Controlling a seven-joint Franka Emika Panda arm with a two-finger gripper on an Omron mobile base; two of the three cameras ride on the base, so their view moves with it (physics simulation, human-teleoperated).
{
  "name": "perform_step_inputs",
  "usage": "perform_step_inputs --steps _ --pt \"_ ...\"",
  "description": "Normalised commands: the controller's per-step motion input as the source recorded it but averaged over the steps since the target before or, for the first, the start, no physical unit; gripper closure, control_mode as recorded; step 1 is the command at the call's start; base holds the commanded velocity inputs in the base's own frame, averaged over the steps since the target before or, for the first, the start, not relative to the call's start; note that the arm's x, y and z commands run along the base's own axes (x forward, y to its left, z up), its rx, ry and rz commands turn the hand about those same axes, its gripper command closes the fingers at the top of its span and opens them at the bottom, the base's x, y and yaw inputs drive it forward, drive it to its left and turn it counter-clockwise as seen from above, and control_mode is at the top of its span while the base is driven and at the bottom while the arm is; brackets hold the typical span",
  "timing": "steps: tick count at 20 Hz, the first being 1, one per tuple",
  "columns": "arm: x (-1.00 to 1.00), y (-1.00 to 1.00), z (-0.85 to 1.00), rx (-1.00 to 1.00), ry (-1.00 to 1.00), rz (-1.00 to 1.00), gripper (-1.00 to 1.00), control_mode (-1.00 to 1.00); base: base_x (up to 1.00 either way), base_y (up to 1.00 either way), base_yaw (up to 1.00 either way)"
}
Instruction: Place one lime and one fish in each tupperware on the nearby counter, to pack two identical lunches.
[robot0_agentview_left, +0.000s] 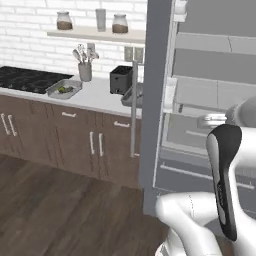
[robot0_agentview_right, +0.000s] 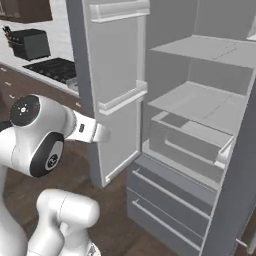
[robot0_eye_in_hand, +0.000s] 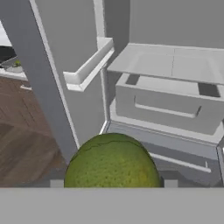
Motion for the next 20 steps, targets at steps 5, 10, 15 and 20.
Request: perform_step_inputs --steps 5,10,15,20 --pt "0.00 0.00 0.00 0.00 0.00 0.00 1.00 1.00 -0.55 0.50 0.75" --pt "0.00 0.00 0.00 0.00 0.00 0.00 1.00 1.00 0.28 0.66 0.55" --pt "0.00 0.00 0.00 0.00 0.00 0.00 1.00 1.00 1.00 -0.47 0.22" --pt "0.00 0.00 0.00 0.00 0.00 0.00 1.00 1.00 1.00 0.02 0.01"
